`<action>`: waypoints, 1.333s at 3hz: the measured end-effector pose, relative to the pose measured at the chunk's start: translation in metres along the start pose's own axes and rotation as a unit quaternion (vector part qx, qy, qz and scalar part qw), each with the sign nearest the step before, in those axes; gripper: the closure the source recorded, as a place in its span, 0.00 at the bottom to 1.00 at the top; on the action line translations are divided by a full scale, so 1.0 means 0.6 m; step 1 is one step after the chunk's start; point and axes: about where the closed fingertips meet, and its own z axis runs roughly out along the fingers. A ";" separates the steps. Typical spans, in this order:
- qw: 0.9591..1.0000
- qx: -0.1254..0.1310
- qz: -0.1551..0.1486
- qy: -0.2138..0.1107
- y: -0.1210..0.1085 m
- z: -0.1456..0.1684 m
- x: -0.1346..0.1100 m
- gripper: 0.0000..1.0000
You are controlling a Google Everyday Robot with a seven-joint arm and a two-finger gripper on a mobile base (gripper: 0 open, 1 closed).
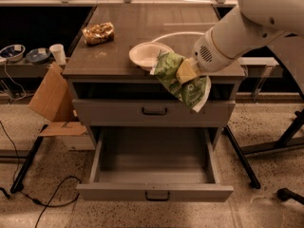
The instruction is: Place green jalapeno chip bag into middle drawer
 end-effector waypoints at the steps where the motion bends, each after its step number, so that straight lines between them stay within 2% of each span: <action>1: 1.000 -0.007 -0.010 0.011 0.017 0.041 0.017 1.00; 2: 0.999 -0.011 -0.017 0.026 0.042 0.106 0.071 1.00; 4: 0.997 -0.027 -0.017 0.070 0.071 0.280 0.228 1.00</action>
Offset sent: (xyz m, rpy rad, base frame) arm -0.0627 0.0408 -0.1893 -0.0732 0.1134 0.0656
